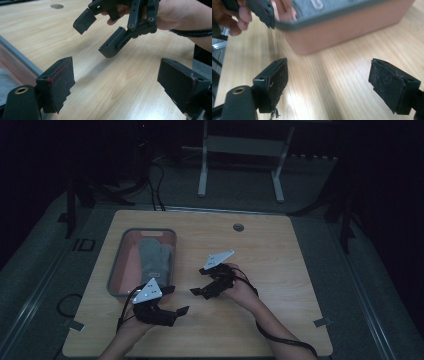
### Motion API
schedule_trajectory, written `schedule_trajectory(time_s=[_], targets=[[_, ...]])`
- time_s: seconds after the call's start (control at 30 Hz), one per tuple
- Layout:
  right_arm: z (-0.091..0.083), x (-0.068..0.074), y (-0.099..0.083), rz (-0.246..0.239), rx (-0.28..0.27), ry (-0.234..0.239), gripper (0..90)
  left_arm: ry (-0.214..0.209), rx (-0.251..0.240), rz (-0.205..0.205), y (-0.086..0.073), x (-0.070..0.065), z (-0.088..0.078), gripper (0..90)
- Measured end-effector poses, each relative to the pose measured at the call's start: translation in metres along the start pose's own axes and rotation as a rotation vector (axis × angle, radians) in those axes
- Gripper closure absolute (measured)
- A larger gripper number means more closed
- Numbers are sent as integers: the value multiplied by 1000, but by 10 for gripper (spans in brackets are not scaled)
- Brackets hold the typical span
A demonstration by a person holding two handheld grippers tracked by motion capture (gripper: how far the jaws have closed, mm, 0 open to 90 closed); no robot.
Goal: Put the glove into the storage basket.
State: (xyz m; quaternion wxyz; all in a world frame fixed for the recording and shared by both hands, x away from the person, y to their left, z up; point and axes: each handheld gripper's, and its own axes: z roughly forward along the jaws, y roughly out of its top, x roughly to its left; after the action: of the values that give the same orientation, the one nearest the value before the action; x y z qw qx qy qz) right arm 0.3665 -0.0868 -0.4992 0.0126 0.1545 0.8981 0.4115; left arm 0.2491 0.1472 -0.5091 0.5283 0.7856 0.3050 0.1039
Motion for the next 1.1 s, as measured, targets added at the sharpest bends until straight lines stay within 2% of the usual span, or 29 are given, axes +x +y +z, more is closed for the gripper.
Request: schedule_trajectory(time_s=[0.2, 0.33, 0.57, 0.7, 0.83, 0.93, 1.1], targets=[[-1, -4, -23, -3, 3, -6, 151, -48, 31, 10, -9, -4, 16, 145], [-1, -7, -37, 15, 13, -18, 149, -62, 46, 28, -13, -7, 24, 145], [-3, -8, -59, 11, 26, -24, 145, -97, 44, 23, -20, -9, 31, 145], [-6, -7, -70, 2, 24, -28, 142, -111, 57, 33, -22, -12, 35, 145], [-9, -7, -80, -7, 39, -53, 141, -128, 70, 40, -24, -15, 40, 145], [-13, -7, -85, 1, 30, -68, 141, -140, 71, 37, -25, -16, 42, 145], [-19, -5, -93, 11, 11, -101, 141, -135, 66, 38, -29, -16, 45, 145]])
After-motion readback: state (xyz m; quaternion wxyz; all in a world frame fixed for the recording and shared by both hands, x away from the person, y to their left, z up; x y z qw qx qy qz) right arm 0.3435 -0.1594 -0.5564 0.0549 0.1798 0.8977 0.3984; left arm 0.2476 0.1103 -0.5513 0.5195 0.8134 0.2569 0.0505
